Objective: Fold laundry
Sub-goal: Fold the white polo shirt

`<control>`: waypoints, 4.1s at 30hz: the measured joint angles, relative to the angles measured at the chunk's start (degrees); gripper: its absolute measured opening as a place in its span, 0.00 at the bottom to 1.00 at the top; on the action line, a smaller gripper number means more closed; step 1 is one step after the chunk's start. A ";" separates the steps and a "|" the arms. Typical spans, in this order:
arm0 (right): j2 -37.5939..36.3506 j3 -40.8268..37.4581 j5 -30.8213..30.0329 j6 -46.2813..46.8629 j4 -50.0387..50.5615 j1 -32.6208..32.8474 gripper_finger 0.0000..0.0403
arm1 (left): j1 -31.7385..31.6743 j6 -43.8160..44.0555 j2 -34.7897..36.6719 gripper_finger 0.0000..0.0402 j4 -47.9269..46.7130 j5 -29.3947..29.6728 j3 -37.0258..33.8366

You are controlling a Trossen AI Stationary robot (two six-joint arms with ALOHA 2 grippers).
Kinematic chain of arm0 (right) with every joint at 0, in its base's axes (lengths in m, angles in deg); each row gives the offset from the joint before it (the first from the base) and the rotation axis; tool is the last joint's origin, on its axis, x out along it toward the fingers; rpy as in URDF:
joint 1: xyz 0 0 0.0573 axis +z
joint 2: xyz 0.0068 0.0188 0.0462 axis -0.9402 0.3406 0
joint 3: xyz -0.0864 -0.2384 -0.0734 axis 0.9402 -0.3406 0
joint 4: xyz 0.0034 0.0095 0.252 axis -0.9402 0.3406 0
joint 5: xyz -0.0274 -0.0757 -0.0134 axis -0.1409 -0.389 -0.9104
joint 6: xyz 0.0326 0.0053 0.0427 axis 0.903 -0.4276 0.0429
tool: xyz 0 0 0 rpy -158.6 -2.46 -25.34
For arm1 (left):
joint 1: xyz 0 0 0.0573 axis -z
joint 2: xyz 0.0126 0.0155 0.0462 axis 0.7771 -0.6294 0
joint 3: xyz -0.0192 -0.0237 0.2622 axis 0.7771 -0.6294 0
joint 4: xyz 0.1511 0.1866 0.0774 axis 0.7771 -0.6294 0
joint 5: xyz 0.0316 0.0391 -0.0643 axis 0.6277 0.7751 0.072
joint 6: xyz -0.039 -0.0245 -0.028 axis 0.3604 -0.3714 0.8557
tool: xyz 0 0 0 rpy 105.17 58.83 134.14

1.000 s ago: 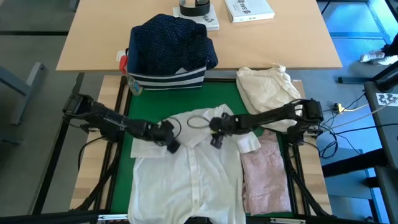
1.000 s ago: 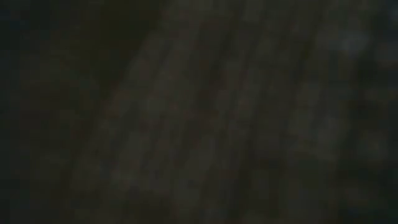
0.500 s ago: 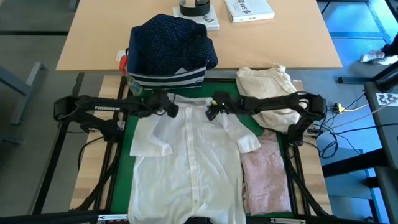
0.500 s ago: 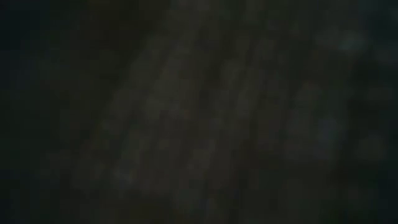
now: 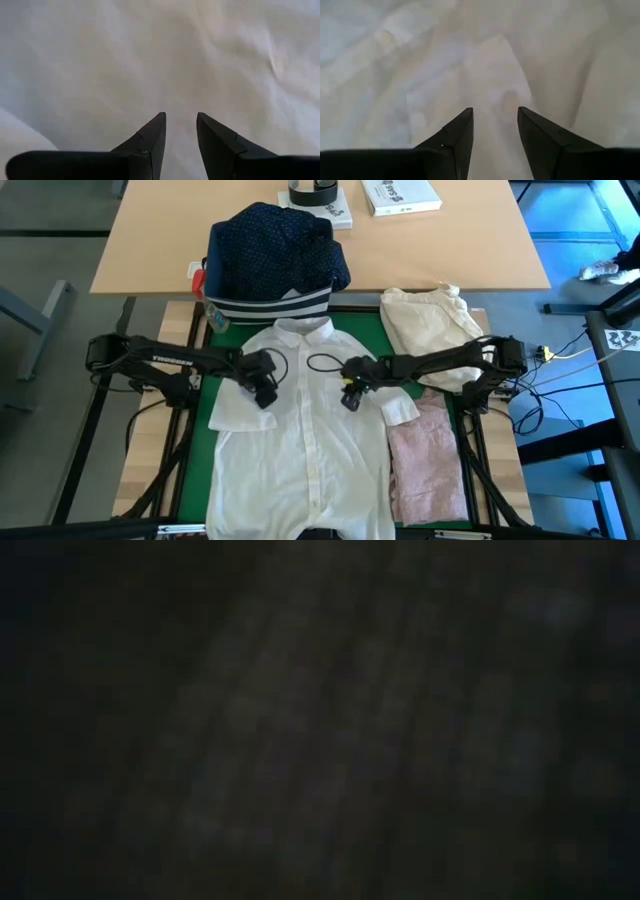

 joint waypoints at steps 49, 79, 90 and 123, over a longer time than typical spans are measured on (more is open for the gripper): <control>0.08 -0.61 6.10 -4.60 -3.40 1.45 0.39 | 16.42 27.51 -2.49 0.38 -38.93 -9.87 -0.26; -0.55 -0.59 6.10 -6.12 -3.29 1.41 0.39 | 14.63 12.41 4.79 0.00 -44.98 -18.74 9.21; -11.21 3.58 3.55 -10.52 22.52 -3.79 0.39 | 10.92 14.25 8.74 0.00 -32.13 -10.32 15.69; -13.39 2.80 11.11 -13.47 29.28 -11.31 0.39 | -8.52 -16.53 -10.64 0.00 -13.97 13.82 2.50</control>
